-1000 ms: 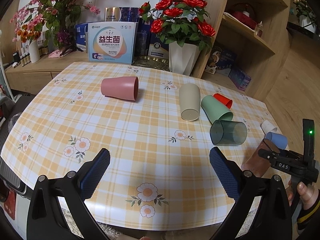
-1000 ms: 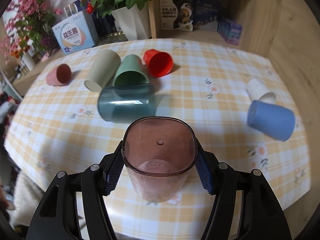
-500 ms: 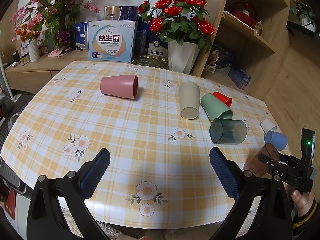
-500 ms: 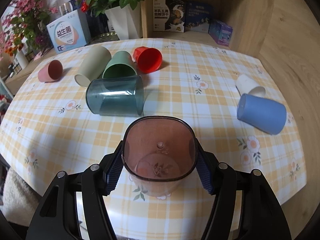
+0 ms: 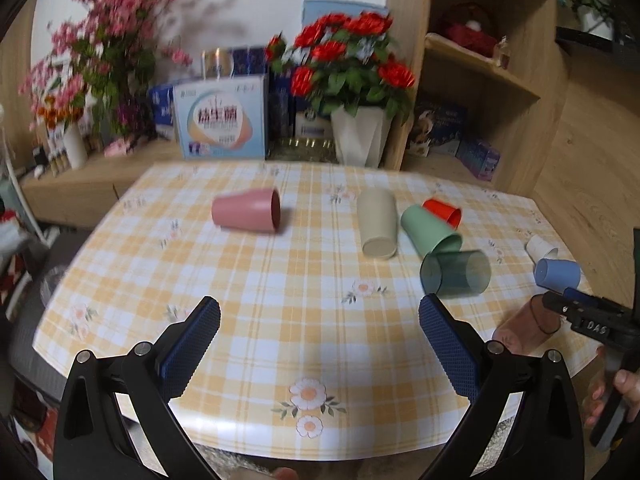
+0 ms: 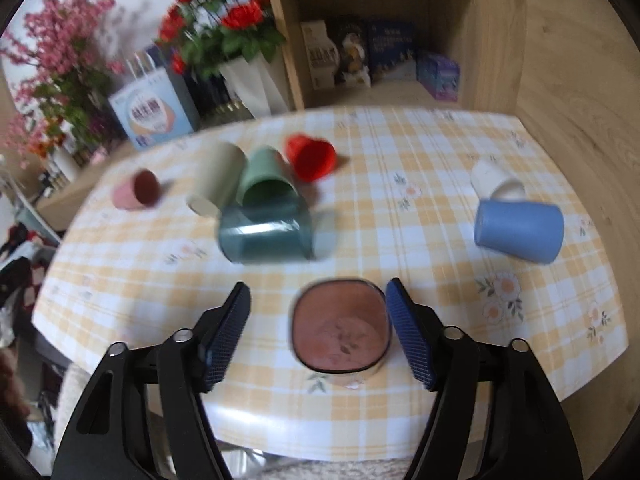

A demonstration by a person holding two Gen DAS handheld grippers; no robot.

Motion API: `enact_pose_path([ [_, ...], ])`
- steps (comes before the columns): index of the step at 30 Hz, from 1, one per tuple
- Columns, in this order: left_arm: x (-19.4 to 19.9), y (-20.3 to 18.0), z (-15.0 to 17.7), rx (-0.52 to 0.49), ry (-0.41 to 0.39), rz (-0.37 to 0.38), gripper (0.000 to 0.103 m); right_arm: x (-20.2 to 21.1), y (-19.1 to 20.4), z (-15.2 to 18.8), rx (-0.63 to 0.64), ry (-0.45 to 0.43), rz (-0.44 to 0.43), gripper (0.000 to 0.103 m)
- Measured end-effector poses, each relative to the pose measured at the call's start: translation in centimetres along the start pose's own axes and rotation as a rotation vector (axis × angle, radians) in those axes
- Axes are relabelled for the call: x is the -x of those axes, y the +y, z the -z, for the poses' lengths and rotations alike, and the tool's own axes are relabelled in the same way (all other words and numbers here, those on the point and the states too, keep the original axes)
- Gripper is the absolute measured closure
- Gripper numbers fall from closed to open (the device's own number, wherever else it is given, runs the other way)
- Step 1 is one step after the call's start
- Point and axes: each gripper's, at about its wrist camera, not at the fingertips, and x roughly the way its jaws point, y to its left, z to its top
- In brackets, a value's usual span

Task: Flip cup upside down
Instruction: 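Lower the brown cup onto the table and open the right gripper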

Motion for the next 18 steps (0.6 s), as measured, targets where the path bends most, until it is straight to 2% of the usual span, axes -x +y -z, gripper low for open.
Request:
enact_pose_path([
  [1,0.7,-0.3,-0.4,-0.018,-0.019,0.002,0.006,0.7,0.3,-0.2,0.006,-0.017,-0.002,0.029],
  [3,1.8,-0.6,-1.0,-0.036,-0.046,0.005,0.006,2.1,0.9,-0.7,0.019,-0.054,-0.01,0.016],
  [9,5.2,-1.4,-2.4,-0.063,-0.126,-0.014,0.006,6.6,2.2,-1.4,0.023,-0.152,-0.009,0.016],
  [14,6.6,-2.2,-2.4,-0.085,-0.149,-0.004,0.006,9.4,3.4,-1.2,0.054,-0.201,0.036,0.016],
  [18,7.6,-2.6,-2.4,-0.084,-0.163,0.011,0.006,11.0,3.8,-1.2,0.06,-0.229,0.037,0.016],
])
